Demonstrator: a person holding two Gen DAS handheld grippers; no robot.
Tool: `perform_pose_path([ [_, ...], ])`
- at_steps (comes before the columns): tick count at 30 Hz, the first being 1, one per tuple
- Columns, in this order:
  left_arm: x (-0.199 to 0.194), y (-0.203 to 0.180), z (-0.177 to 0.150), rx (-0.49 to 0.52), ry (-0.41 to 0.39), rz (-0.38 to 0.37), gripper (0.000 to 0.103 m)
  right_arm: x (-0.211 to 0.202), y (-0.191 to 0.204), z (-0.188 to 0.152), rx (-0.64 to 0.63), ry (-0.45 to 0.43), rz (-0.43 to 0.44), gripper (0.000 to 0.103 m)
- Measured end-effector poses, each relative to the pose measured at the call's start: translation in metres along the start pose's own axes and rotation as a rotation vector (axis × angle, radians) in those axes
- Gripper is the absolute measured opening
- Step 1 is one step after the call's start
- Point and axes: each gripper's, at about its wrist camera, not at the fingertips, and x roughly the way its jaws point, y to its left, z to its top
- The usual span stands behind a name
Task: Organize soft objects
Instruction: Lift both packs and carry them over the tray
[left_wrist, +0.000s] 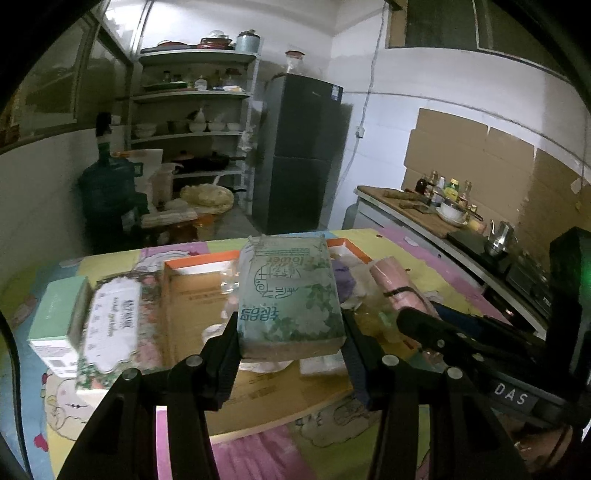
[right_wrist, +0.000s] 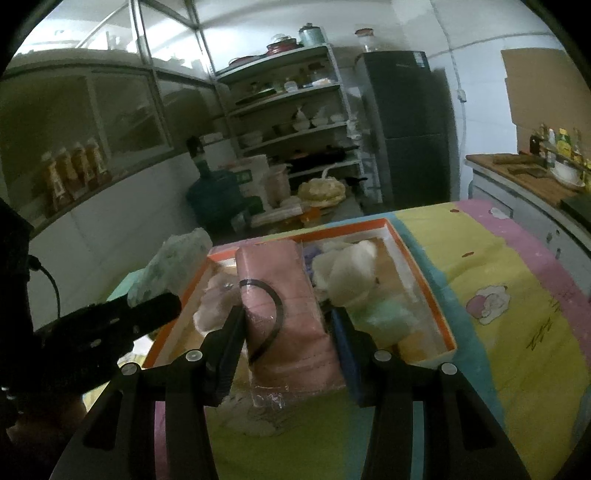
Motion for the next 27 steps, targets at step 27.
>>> perform_pose_path([
  [27, 0.070, -0.029, -0.004, 0.040, 0.104, 0.003, 0.051, 0.049, -0.046, 0.013, 0.044, 0.030, -0.042, 0.049],
])
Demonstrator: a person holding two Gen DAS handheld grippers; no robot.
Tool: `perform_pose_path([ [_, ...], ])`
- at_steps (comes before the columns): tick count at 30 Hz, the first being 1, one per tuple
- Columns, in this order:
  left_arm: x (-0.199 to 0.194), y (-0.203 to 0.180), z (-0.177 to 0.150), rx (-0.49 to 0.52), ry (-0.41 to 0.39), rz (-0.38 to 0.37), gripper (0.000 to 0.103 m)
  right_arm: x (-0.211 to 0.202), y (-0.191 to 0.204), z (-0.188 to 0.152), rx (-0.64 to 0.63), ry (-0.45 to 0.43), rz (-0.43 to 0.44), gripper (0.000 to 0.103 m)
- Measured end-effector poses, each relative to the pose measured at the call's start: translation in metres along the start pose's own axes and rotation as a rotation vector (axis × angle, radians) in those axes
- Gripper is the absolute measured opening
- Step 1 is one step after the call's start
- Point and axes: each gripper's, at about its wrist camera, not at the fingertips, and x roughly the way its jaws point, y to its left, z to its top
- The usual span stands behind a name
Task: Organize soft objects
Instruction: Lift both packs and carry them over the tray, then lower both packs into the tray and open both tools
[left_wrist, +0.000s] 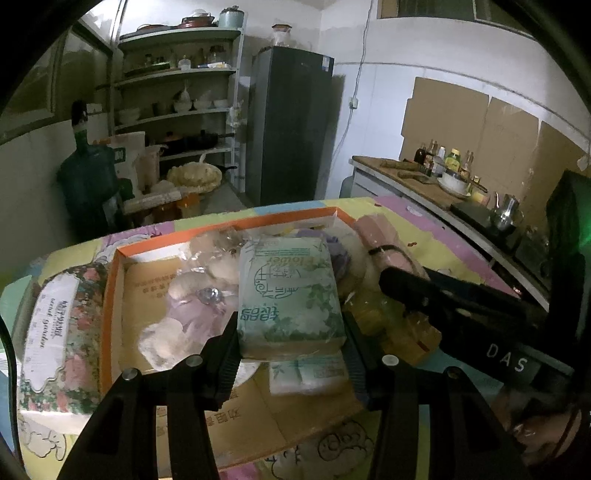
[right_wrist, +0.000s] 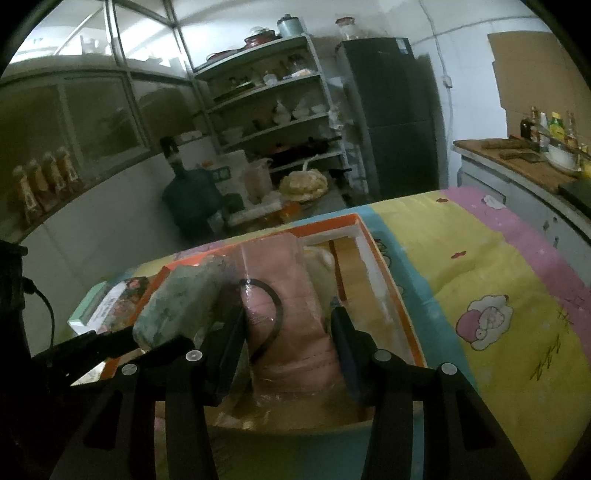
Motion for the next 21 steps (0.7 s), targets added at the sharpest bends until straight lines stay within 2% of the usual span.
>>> perform_pose_path([
  [21, 0.029, 0.004, -0.010, -0.016, 0.069, -0.002, 0.051, 0.016, -0.002, 0.001, -0.011, 0.016, 0.003, 0.049],
])
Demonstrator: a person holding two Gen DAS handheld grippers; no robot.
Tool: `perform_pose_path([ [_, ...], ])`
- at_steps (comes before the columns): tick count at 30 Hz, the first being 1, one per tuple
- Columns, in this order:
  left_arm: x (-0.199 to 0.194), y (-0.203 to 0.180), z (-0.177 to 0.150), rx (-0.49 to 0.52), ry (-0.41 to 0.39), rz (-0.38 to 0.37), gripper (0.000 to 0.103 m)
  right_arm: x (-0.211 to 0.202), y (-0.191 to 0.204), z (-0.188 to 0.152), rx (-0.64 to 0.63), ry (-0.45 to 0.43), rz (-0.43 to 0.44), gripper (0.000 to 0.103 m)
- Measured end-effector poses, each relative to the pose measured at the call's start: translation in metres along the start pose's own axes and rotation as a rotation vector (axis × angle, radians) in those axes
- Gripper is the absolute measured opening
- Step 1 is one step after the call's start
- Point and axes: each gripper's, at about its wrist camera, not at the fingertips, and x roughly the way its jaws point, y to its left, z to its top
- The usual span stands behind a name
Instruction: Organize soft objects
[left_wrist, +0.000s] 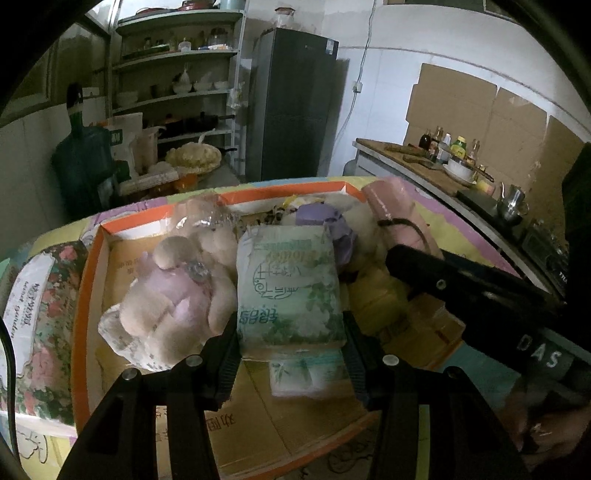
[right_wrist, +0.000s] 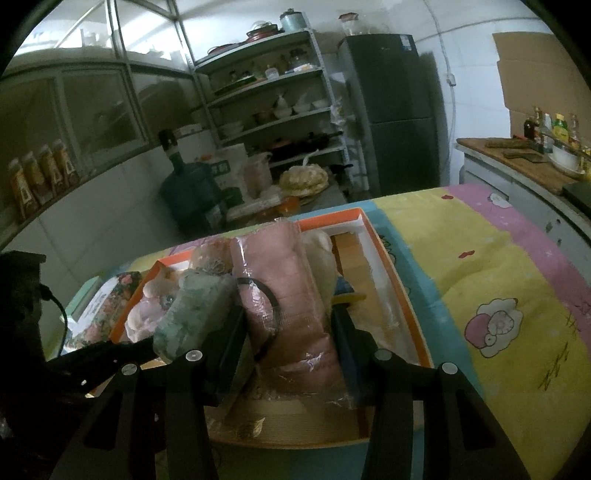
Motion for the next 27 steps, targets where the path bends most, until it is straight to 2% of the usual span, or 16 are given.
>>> perform_pose_path([
  [6, 0.003, 0.004, -0.002, -0.022, 0.018, -0.020, 0.057, 0.003, 0.000, -0.002, 0.012, 0.000, 0.014, 0.050],
  [10, 0.001, 0.004, -0.003, -0.021, 0.015, -0.019, 0.060, 0.001, -0.001, -0.003, 0.016, -0.006, 0.030, 0.058],
  [13, 0.000, 0.002, -0.002, -0.023, 0.010, -0.015, 0.064, -0.001, -0.002, -0.003, 0.020, -0.008, 0.041, 0.059],
  [27, -0.027, 0.006, 0.000, -0.030, -0.044, 0.009, 0.065, -0.016, 0.001, -0.002, 0.031, -0.035, 0.050, 0.059],
])
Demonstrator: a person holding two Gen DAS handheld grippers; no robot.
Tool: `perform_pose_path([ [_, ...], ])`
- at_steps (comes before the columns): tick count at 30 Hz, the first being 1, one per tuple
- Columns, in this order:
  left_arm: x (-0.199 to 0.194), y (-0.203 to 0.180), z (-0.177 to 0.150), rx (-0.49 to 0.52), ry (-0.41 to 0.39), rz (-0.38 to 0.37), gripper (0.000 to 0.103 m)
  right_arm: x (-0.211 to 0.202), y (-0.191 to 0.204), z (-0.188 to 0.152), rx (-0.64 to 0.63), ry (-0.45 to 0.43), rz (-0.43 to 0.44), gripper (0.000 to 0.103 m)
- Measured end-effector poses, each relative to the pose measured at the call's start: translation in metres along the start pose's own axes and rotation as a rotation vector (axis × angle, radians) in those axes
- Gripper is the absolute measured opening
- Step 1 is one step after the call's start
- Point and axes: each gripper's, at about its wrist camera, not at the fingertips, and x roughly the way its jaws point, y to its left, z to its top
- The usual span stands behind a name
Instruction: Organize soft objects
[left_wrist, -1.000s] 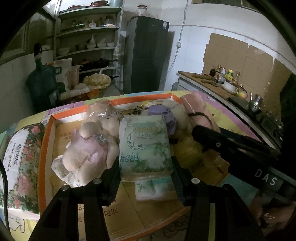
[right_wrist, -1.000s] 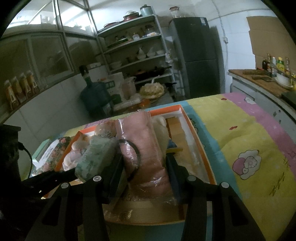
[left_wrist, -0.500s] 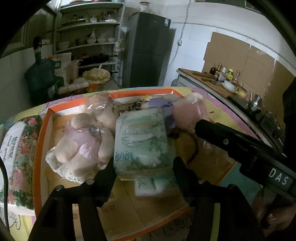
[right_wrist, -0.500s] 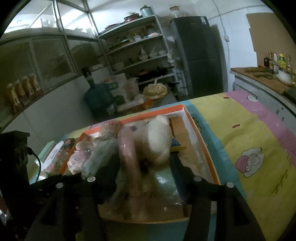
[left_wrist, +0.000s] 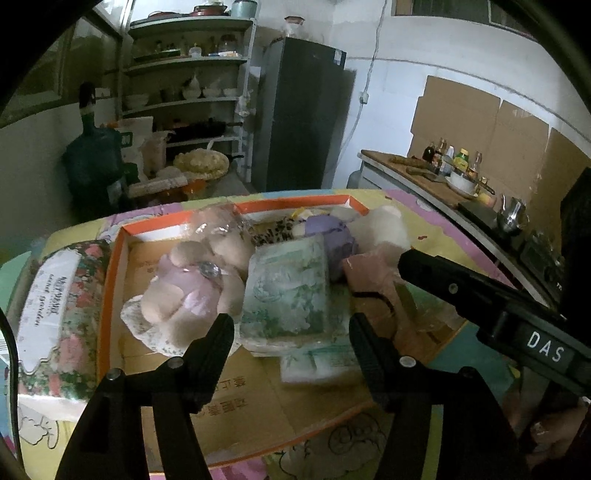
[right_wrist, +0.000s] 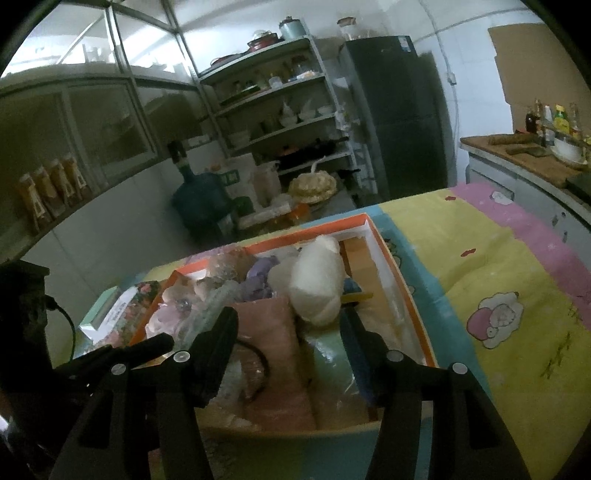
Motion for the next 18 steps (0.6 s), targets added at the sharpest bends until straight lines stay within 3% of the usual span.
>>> perform_pose_path([
  [9, -0.023, 0.003, 0.000, -0.004, -0.051, 0.018, 0.065, -0.014, 0.013, 0.001, -0.017, -0.019, -0.003, 0.060],
  [18, -0.053, 0.012, -0.006, -0.015, -0.106, 0.088, 0.064, -0.030, 0.034, -0.001, -0.044, -0.051, -0.026, 0.071],
])
